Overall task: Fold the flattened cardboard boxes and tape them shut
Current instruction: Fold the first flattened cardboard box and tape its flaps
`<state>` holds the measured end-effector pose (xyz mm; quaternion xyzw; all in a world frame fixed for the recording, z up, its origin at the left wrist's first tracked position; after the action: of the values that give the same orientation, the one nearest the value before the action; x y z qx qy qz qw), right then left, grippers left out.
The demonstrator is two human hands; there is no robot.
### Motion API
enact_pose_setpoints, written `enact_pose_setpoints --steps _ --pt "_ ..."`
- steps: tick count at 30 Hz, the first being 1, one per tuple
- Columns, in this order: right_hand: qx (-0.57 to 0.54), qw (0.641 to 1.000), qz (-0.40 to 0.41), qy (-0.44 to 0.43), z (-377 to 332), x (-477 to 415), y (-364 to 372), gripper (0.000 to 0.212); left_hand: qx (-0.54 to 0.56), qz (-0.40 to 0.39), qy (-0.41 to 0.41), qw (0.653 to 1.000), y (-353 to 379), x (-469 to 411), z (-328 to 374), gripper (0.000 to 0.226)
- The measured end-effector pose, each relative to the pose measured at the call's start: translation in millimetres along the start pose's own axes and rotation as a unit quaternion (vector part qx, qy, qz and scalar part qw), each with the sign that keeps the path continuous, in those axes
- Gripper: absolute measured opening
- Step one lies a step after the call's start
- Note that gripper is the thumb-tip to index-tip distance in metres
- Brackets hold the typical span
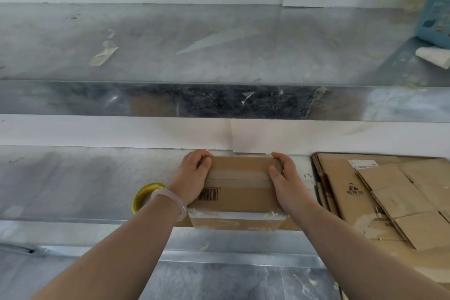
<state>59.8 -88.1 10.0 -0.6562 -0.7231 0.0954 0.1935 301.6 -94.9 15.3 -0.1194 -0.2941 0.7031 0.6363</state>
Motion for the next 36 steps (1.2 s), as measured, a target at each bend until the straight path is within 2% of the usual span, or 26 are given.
enact_pose_setpoints --steps 3,5,8,9,11,13,15,18,20,23,26,29,32,36 --pt "0.074 0.997 0.019 -0.008 -5 -3 -1 0.033 -0.015 0.025 -0.013 0.999 -1 0 4 0.012" --pt "0.129 0.99 0.031 -0.036 -10 0 -1 0.039 -0.067 0.067 -0.002 0.995 -5 7 8 0.021" --pt "0.25 0.961 0.036 -0.112 -22 8 0 0.044 -0.179 0.172 0.112 0.962 -12 25 24 0.028" --pt "0.294 0.944 0.032 -0.146 -27 10 2 0.044 -0.208 0.167 0.141 0.953 -10 30 29 0.029" --pt "0.366 0.91 -0.009 -0.192 -33 13 9 0.05 -0.251 0.094 0.134 0.954 0 36 31 0.045" --pt "0.424 0.883 -0.067 -0.191 -34 17 19 0.071 -0.329 0.038 0.124 0.935 14 41 24 0.069" --pt "0.471 0.857 -0.087 -0.188 -33 22 26 0.086 -0.395 0.041 0.143 0.906 19 44 21 0.075" --pt "0.487 0.849 -0.091 -0.183 -32 17 28 0.078 -0.407 0.038 0.145 0.901 22 41 22 0.073" --pt "0.461 0.864 -0.094 -0.181 -32 13 24 0.068 -0.379 0.033 0.147 0.913 20 38 23 0.067" --pt "0.311 0.933 -0.038 -0.175 -27 14 11 0.058 -0.202 0.035 0.13 0.97 11 42 22 0.057" --pt "0.152 0.985 0.009 -0.083 -10 18 1 0.067 -0.02 0.05 0.029 0.998 3 43 9 0.06" --pt "0.071 0.997 -0.02 -0.013 2 12 2 0.071 0.112 -0.031 -0.073 0.991 6 38 -4 0.063" --pt "-0.006 0.999 -0.035 -0.008 8 7 2 0.066 0.191 -0.077 -0.099 0.974 9 34 -13 0.058" --pt "-0.13 0.991 -0.023 0.008 11 13 1 0.061 0.265 -0.077 -0.117 0.954 12 32 -19 0.054"
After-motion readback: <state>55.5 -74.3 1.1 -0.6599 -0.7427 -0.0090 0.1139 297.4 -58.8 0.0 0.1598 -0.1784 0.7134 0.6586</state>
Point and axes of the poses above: each hand's wrist, its own x-axis away from the middle knuckle, its own y-axis out of the palm, z = x × y, the point moved 4 cm from there along -x, towards the middle knuckle, and after that the axes turned 10 degrees about -y, right-handed, at the moved point
